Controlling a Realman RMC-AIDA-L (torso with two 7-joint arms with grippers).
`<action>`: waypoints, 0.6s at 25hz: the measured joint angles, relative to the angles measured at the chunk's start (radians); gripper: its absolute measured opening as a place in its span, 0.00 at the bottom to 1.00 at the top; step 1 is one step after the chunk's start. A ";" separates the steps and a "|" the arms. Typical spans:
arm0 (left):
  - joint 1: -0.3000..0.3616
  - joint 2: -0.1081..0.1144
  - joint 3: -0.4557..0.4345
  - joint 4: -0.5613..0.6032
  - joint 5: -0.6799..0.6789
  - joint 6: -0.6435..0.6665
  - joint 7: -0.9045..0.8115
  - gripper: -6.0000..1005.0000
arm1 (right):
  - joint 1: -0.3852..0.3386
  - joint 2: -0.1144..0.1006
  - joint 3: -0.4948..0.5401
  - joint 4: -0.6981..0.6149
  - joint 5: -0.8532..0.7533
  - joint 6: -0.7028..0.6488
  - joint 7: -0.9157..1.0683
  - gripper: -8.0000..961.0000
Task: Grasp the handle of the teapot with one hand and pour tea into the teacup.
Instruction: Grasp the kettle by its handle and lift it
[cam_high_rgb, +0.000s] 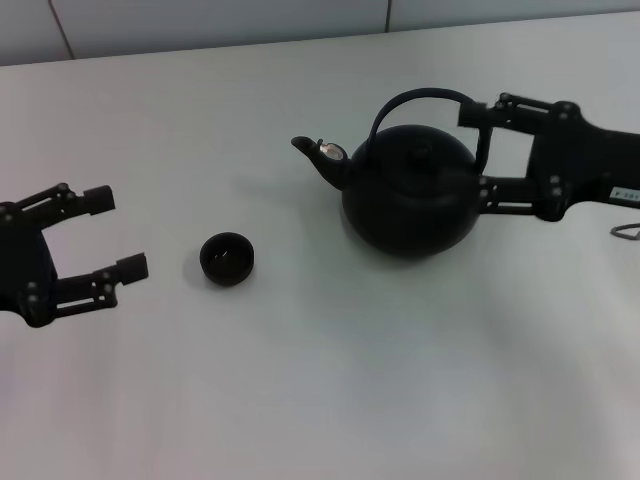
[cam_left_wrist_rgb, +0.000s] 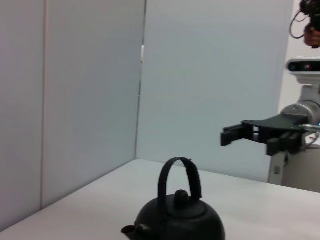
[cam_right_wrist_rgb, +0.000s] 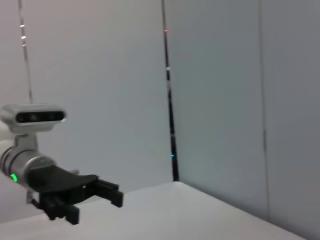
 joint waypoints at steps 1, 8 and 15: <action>-0.002 -0.002 0.000 0.000 0.003 0.000 0.002 0.85 | -0.009 0.001 0.011 0.002 0.000 0.008 0.002 0.85; -0.008 -0.001 -0.001 -0.006 0.019 -0.006 0.007 0.85 | -0.069 0.004 0.014 0.003 0.001 0.062 0.003 0.85; -0.012 0.002 0.007 -0.001 0.021 -0.006 0.000 0.85 | -0.140 0.005 0.027 0.029 0.009 0.105 -0.001 0.85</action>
